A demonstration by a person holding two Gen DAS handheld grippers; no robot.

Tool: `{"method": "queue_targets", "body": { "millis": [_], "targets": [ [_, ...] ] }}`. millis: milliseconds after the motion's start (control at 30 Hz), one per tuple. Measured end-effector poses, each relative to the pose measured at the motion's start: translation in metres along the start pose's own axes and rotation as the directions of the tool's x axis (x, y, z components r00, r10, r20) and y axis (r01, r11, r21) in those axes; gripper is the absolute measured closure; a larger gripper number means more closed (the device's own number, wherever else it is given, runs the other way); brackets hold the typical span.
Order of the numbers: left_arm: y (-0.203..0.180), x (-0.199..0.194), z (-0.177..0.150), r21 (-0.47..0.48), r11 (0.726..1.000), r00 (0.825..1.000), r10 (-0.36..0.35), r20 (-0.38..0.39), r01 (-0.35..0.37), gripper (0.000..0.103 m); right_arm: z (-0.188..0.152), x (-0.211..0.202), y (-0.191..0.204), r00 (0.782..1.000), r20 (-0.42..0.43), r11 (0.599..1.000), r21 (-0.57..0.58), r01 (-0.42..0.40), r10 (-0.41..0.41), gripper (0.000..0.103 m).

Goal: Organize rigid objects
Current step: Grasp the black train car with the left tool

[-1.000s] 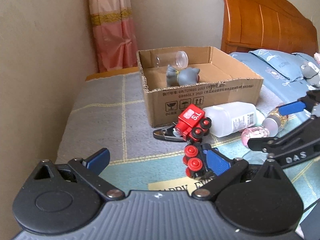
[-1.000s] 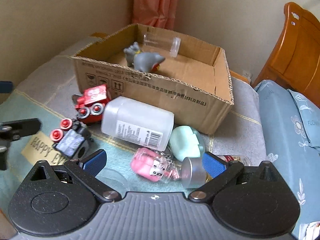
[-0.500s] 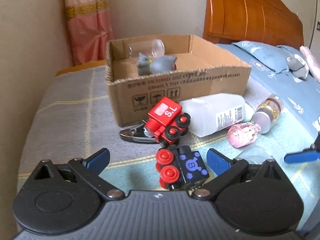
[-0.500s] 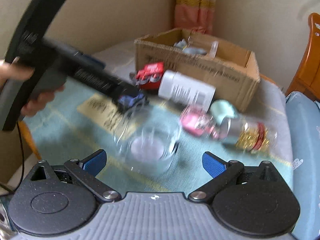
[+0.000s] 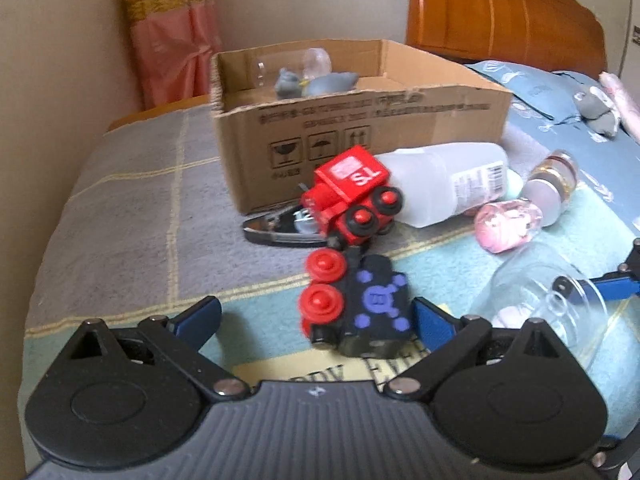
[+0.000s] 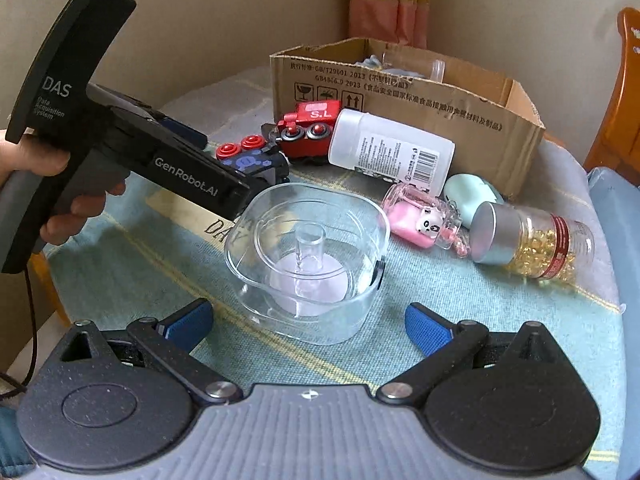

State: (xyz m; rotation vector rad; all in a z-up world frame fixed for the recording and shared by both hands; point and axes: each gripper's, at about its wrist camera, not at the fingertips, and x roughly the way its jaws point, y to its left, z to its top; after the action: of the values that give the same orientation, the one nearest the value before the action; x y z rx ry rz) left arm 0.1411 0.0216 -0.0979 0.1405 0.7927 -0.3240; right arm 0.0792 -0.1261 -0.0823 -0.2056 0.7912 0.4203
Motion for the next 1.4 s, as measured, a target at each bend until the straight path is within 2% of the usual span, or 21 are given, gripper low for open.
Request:
{"method": "queue_targets", "body": {
  "millis": [200, 467, 567, 833, 1133, 1400],
  "targets": [
    [-0.008, 0.001, 0.002, 0.015, 0.999, 0.999, -0.041, 0.005, 0.041, 0.015, -0.004, -0.003, -0.001, 1.0, 0.021, 1.0, 0.003, 0.005, -0.005, 0.0],
    [-0.008, -0.004, 0.004, 0.016, 0.998, 0.998, -0.053, 0.03, 0.053, 0.052, -0.005, -0.003, -0.004, 1.0, 0.003, 1.0, 0.014, 0.019, -0.019, 0.0],
    [-0.007, -0.005, 0.004, 0.026, 0.998, 0.998, -0.064, 0.027, 0.064, 0.053, -0.004, -0.007, -0.006, 1.0, -0.013, 1.0, 0.013, 0.016, -0.016, 0.0],
    [-0.002, -0.015, -0.008, 0.056, 0.995, 0.997, -0.08, 0.02, 0.079, 0.053, 0.014, -0.037, -0.012, 0.998, 0.067, 1.0, -0.013, -0.007, 0.008, 0.0],
    [0.014, -0.039, -0.03, 0.049, 0.997, 0.998, -0.068, 0.0, 0.068, 0.053, 0.052, -0.037, 0.002, 0.994, 0.103, 0.986, -0.163, -0.031, 0.048, 0.0],
    [0.037, -0.058, -0.049, 0.011, 1.0, 1.0, -0.027, -0.013, 0.027, 0.053, 0.085, -0.017, 0.026, 0.989, 0.08, 0.945, -0.314, -0.095, 0.125, 0.0]
  ]
}}
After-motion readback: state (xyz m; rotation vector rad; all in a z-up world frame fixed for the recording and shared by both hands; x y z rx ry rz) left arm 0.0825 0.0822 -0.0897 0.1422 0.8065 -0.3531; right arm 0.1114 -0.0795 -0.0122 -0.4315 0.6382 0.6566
